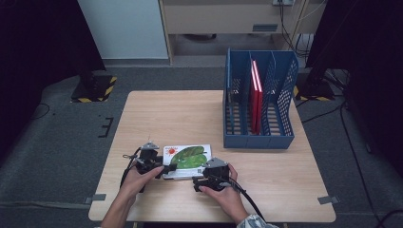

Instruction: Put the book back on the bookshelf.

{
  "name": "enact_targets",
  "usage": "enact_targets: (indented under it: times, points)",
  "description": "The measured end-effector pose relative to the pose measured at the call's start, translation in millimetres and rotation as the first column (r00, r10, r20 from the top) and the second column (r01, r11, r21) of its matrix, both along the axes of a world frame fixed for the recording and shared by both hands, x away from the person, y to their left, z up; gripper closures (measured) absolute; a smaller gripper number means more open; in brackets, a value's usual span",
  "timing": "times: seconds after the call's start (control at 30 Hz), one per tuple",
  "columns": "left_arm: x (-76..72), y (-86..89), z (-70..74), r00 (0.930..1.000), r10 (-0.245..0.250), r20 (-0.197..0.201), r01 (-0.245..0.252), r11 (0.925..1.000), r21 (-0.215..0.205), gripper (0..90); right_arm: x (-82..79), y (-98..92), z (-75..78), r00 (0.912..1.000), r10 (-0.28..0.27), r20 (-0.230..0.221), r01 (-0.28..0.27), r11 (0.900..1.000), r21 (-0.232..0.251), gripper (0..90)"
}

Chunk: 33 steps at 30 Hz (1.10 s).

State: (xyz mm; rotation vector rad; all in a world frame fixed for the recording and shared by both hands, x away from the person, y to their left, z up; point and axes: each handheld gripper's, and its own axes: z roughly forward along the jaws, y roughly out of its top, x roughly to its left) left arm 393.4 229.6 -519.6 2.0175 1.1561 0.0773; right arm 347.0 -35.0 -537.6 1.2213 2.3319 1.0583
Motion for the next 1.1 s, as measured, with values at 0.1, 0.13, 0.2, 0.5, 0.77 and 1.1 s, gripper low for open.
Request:
enact_targets:
  times: [0.1, 0.13, 0.2, 0.5, 0.77, 1.1]
  points:
    - [0.5, -0.1, 1.6, 0.9999, -0.009, 0.009, 0.009, 0.9999, -0.01, 25.4, 1.2, -2.1, 0.1, 1.0, 0.003, -0.006, -0.003, 1.0, 0.005, 6.4]
    - [0.7, 0.0, 1.7, 0.9999, -0.011, 0.01, 0.011, 0.9998, -0.014, 25.8, 1.5, -2.3, 0.1, 1.0, 0.003, -0.006, -0.003, 1.0, 0.007, 6.2]
    - [1.5, 0.3, 0.3, 0.9999, -0.012, 0.003, 0.012, 0.9998, -0.015, 25.9, 2.2, -2.7, 0.0, 1.0, 0.009, -0.003, -0.009, 1.0, 0.001, 5.9]
    - [2.4, -0.4, -1.1, 0.9999, -0.012, 0.009, 0.012, 0.9996, -0.024, 25.7, 4.7, -14.2, 8.2, 0.998, 0.054, -0.032, -0.053, 0.998, 0.02, 6.2]
    - [2.6, -0.7, -1.4, 0.9997, -0.018, 0.015, 0.019, 0.9997, -0.016, 25.6, 18.5, -28.9, 11.3, 0.9903, 0.126, -0.058, -0.122, 0.99, 0.067, 13.9]
    - [3.2, -2.5, -1.6, 0.9994, -0.027, 0.02, 0.027, 0.9995, -0.014, 25.7, 21.0, -23.7, 7.0, 0.9889, 0.132, -0.068, -0.131, 0.991, 0.031, 13.5]
